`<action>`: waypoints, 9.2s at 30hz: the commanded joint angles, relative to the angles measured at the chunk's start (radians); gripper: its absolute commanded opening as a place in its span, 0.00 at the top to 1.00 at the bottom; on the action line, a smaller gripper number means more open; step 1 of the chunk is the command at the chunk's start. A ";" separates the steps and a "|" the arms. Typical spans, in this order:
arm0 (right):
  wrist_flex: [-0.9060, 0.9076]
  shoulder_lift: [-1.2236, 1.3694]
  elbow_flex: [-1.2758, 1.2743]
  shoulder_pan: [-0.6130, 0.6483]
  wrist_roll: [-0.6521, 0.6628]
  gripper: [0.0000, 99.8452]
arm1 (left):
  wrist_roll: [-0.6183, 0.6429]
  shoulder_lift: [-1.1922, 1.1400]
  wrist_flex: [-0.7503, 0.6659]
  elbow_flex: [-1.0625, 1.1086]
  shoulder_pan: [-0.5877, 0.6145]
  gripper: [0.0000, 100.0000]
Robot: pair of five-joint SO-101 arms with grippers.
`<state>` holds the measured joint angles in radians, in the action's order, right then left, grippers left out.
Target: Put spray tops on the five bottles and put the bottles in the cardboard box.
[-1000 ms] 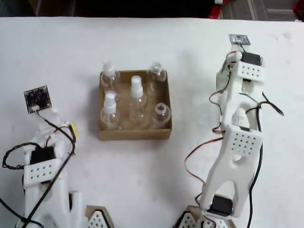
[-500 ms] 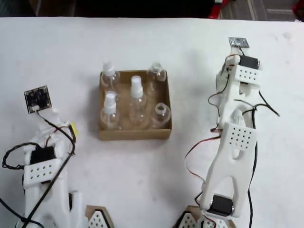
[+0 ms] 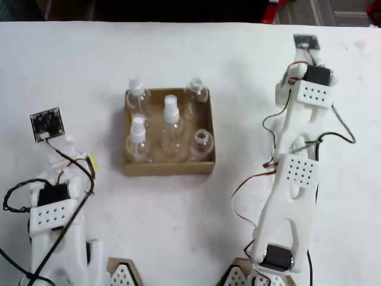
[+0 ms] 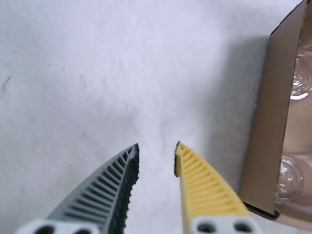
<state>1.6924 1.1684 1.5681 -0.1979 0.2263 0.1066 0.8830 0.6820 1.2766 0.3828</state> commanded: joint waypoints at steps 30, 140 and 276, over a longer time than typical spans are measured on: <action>-0.051 -0.300 -0.569 0.021 -0.120 0.86 | -0.011 0.012 -0.028 -0.003 -0.013 0.88; -1.573 -1.463 -1.827 0.527 -0.269 0.99 | -0.011 0.012 -0.031 -0.005 -0.013 0.88; -1.345 -1.319 -1.873 0.565 -0.258 0.79 | -0.011 0.012 -0.032 -0.006 -0.013 0.88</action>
<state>0.2869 -0.1910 -0.4342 0.3560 -0.0192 0.1066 0.8830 0.6743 1.2766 0.3828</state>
